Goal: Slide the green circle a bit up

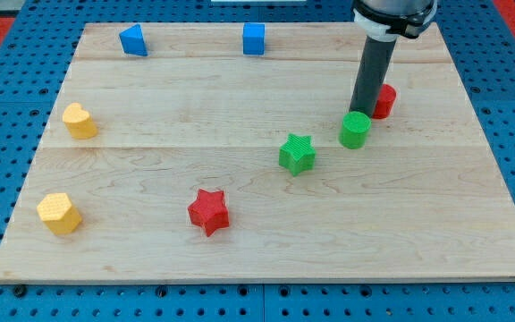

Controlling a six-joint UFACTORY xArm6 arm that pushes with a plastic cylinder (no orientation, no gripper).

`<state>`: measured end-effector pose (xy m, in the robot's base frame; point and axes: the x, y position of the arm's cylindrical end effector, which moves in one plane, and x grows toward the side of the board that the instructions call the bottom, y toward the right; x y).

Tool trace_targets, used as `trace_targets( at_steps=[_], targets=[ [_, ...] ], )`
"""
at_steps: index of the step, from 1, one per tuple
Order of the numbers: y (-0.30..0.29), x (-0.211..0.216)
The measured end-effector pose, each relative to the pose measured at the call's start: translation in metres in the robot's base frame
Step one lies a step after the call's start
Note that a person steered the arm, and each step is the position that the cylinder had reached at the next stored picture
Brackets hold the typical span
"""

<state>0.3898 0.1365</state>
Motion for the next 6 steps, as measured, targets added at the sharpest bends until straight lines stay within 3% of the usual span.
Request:
trace_targets(
  at_steps=[1, 2, 4, 5, 6],
  targets=[
    [0.009, -0.030],
    [0.026, -0.034],
    [0.080, 0.051],
    [0.040, 0.076],
    [-0.023, 0.068]
  ],
)
